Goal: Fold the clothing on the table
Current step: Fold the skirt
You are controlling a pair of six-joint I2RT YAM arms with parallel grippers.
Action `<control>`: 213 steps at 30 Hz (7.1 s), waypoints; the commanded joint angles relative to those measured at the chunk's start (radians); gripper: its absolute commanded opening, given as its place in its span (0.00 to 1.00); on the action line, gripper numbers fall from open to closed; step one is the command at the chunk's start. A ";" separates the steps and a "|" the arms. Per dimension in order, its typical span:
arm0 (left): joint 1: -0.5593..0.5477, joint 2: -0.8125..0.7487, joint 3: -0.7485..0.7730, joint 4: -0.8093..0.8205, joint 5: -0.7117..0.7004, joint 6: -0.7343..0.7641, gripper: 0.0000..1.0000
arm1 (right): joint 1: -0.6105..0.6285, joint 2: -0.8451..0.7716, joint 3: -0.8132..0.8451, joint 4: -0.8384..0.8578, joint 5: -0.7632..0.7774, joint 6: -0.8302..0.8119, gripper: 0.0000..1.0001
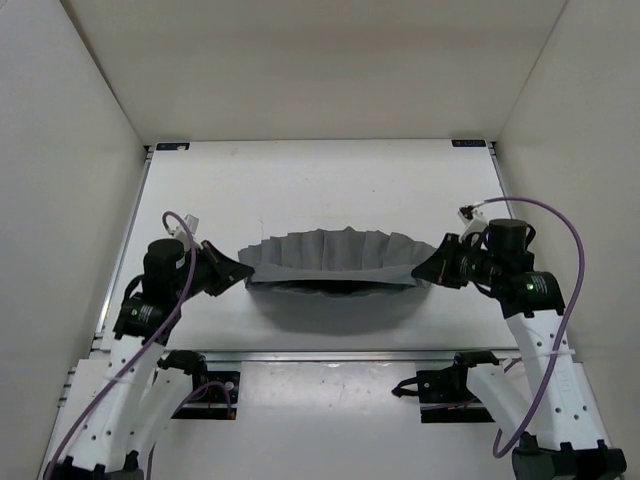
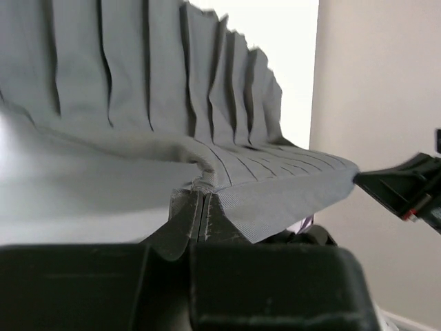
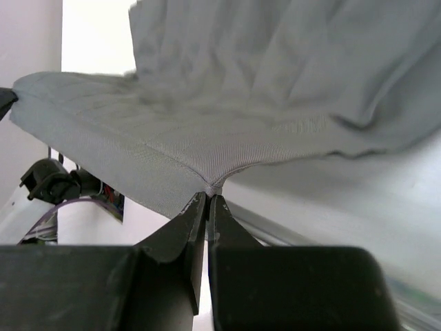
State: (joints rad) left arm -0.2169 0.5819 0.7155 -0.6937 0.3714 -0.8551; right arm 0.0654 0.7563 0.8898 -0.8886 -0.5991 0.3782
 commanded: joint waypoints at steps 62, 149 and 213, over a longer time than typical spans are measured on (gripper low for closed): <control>0.033 0.891 -0.133 0.715 -0.134 -0.021 0.49 | -0.062 0.517 -0.115 0.398 0.338 -0.001 0.49; -0.432 1.197 0.896 0.183 -0.149 0.402 0.00 | 0.315 1.018 -0.104 0.927 0.173 0.258 0.00; -0.569 1.248 0.444 0.620 -0.146 0.145 0.08 | 0.263 0.969 -0.126 0.915 0.157 0.234 0.00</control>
State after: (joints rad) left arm -0.7849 1.8385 1.1538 -0.0925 0.1806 -0.7036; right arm 0.3374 1.7390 0.7853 0.0643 -0.4992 0.6506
